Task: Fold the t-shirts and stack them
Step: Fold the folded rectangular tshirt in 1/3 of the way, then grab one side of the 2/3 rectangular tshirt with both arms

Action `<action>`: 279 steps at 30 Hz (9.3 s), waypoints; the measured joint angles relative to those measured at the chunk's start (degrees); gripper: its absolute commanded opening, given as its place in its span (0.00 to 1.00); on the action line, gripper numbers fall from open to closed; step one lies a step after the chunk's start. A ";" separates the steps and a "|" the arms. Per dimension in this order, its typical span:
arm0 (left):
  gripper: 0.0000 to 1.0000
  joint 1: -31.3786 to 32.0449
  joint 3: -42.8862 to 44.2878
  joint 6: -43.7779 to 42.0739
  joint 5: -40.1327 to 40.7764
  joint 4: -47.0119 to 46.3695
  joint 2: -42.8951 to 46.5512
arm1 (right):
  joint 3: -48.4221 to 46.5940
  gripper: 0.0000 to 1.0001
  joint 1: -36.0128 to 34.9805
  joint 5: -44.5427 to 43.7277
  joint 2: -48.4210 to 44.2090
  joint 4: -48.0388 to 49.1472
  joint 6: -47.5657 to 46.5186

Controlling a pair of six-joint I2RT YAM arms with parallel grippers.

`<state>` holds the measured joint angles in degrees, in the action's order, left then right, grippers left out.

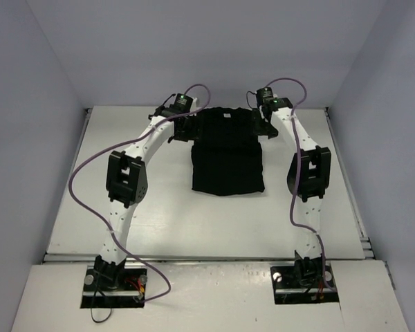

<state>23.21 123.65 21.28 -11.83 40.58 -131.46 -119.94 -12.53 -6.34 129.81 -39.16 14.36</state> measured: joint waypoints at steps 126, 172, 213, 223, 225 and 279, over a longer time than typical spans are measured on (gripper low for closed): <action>0.42 -1.27 -51.11 5.54 -19.92 -19.66 36.42 | 61.59 0.34 5.18 40.66 -41.56 33.64 12.33; 0.27 -2.14 -75.05 7.81 -22.85 -25.97 37.49 | 84.84 0.23 -2.59 38.33 -44.47 39.37 11.76; 0.44 5.63 -73.20 17.33 -2.72 -22.01 40.67 | 83.69 0.52 -3.11 11.98 -63.42 20.85 18.55; 0.04 9.25 -72.78 19.49 1.16 -25.86 38.23 | 84.62 0.56 -6.33 7.56 -63.38 20.87 22.85; 0.01 9.87 -73.09 19.93 1.52 -26.57 38.21 | 84.68 0.57 -6.48 6.65 -63.19 20.88 23.64; 0.00 11.25 -75.76 15.00 -10.40 -3.17 55.56 | 80.84 0.00 -25.64 4.50 -63.18 9.39 32.76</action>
<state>34.46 47.89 36.28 -22.23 37.42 -75.90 -39.11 -38.17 -1.84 66.63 -29.77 47.13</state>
